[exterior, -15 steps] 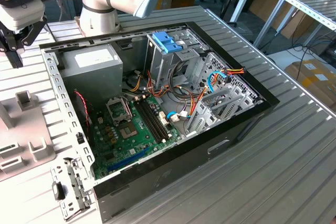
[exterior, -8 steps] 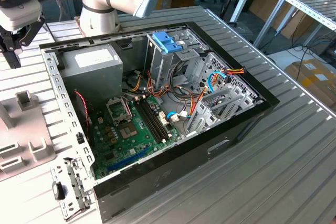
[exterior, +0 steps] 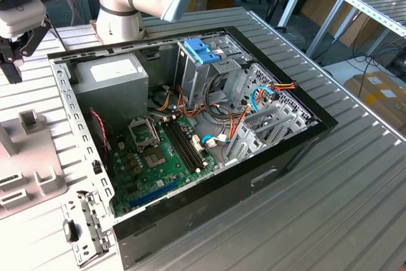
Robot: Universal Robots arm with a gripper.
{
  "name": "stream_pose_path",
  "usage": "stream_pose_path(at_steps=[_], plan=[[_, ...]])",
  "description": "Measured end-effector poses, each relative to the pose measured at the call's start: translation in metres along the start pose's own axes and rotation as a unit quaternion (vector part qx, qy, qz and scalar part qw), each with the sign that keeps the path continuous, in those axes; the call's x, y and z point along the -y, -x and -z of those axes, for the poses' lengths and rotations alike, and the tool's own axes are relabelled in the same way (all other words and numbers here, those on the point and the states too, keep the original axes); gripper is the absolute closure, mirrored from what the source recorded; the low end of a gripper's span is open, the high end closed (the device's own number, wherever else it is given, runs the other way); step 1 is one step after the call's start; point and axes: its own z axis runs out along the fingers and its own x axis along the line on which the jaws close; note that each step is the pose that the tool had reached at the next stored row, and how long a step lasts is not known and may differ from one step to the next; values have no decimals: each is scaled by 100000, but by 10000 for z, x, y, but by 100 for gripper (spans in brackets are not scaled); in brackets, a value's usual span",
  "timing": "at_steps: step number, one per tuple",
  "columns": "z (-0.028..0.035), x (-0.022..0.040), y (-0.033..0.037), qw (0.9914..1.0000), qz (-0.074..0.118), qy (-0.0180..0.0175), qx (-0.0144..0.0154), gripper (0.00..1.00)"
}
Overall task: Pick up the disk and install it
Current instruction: 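Reach for the disk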
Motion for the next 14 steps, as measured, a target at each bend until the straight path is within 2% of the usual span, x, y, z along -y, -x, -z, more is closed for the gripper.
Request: stream_pose_path(at_steps=[14], plan=[[2,5,-68,100000,0,-1,-1,89]])
